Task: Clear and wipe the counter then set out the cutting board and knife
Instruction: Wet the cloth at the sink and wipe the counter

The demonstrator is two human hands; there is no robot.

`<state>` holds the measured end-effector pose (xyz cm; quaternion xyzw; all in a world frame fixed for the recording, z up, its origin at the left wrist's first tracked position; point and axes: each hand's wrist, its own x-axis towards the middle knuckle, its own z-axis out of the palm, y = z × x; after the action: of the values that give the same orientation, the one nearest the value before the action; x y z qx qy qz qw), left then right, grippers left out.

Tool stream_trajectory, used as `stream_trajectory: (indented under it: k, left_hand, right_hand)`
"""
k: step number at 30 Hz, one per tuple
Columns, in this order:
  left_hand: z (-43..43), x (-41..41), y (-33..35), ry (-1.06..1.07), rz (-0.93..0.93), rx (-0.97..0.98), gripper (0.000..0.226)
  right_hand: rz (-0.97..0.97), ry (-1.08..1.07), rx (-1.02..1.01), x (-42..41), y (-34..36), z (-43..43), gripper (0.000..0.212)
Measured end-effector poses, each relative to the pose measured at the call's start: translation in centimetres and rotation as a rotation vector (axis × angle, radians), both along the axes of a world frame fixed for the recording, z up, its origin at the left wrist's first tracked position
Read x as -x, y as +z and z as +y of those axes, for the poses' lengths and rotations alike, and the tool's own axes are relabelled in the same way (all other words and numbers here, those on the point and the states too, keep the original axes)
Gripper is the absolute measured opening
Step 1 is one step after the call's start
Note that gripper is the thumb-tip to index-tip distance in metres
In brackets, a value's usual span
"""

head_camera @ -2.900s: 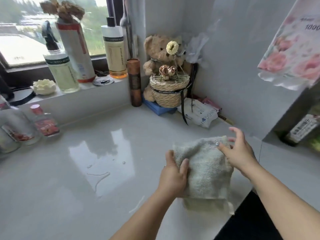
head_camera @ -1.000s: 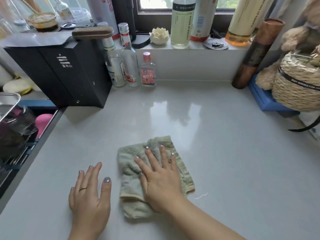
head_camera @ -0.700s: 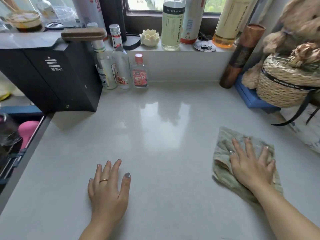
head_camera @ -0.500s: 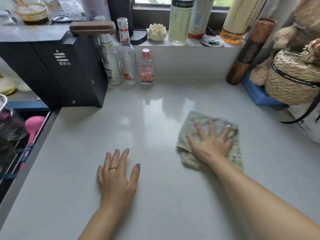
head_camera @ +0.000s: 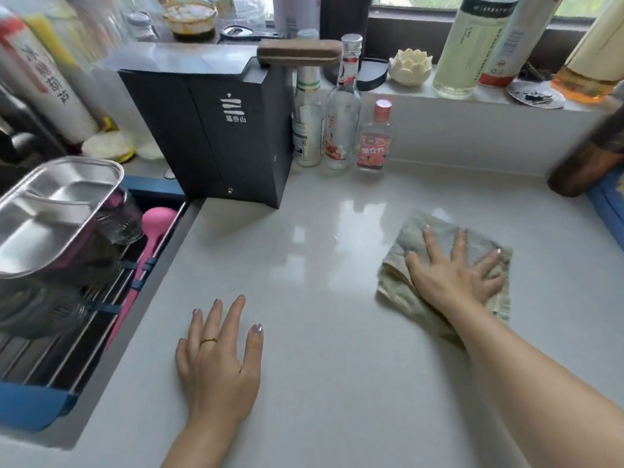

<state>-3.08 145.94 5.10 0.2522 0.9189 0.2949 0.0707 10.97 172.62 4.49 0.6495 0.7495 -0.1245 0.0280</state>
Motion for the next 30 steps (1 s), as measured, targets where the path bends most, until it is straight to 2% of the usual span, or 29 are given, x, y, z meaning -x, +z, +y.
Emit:
stream_trajectory:
  k: [2, 5, 11, 13, 17, 20, 22, 25, 30]
  left_hand:
    - [-0.5, 0.5, -0.2, 0.016, -0.009, 0.012, 0.078]
    - [-1.0, 1.1, -0.2, 0.025, -0.024, -0.010, 0.074]
    - [-0.8, 2.0, 0.0, 0.007, -0.008, -0.034, 0.073]
    - [-0.3, 1.9, 0.1, -0.009, -0.014, -0.031, 0.074]
    - [1.4, 1.1, 0.2, -0.033, 0.053, -0.023, 0.071]
    - [3.2, 0.1, 0.5, -0.047, 0.133, -0.022, 0.080]
    - [4.6, -0.8, 0.8, -0.037, 0.072, -0.049, 0.076]
    - [7.2, -2.6, 1.5, -0.100, -0.024, -0.077, 0.080]
    - [10.3, -6.2, 2.2, -0.224, -0.087, -0.101, 0.064]
  right_hand:
    - [-0.007, -0.021, 0.033, 2.7, 0.0, 1.7, 0.069]
    - [0.025, 0.075, 0.010, 7.0, 0.5, 2.4, 0.066]
    - [0.078, 0.568, -0.021, 13.7, -0.1, -5.7, 0.062]
    - [0.096, 0.621, -0.019, 14.7, -0.4, -6.7, 0.061]
    - [0.080, 0.562, 0.022, 16.8, 0.4, -3.2, 0.056]
    - [0.110, 0.548, 0.020, 18.1, 0.4, -1.2, 0.057]
    - [0.126, 0.541, 0.015, 18.2, 0.2, -0.6, 0.058]
    - [0.136, 0.503, -0.002, 16.6, 0.1, 1.2, 0.058]
    - [0.145, 0.314, -0.077, 8.4, -0.1, 6.9, 0.057]
